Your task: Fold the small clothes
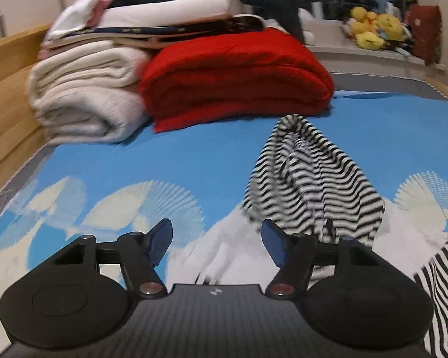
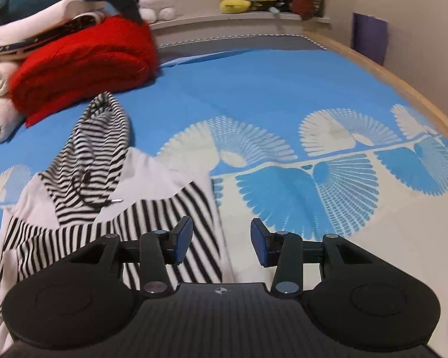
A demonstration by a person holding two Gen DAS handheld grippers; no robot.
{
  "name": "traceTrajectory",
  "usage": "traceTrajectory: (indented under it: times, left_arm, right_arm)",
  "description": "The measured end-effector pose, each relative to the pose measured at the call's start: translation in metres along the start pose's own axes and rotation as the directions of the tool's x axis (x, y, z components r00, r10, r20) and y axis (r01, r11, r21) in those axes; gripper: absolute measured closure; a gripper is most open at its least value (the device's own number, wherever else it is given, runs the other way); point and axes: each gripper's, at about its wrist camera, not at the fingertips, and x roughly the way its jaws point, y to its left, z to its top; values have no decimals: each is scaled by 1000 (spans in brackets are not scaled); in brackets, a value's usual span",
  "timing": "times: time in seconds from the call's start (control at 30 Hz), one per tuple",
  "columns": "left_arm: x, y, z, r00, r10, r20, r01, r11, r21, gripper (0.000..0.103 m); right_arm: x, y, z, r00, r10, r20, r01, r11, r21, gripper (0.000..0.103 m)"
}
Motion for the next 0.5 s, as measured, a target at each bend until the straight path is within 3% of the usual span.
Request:
traceTrajectory:
  times: [0.07,0.17,0.23,0.37,0.5]
  left_arm:
    - [32,-2,13,997,-73,-17,73,997,-25,33]
    - [79,-13,32,987,-154,-37,153,988,-29,45]
    - [113,-25,46,982,-181,-50,181,983,-10,61]
    - [181,-43,71,980,-189,-64,190,982,-2,61]
    - [243,-64,89,989,-132,-63,135,990,34,48]
  right_arm:
    - [3,-1,0,1000,-4,-5,4,1000,4,58]
    - [11,-1,-2,1000,-8,-22,8,1000,4,58]
    - [16,0,-3,999,-10,-36,10,1000,0,58]
    - [26,3,-7,998,-9,-62,8,1000,-16,58]
    - [33,5,-12,996,-21,-84,16,998,-58,58]
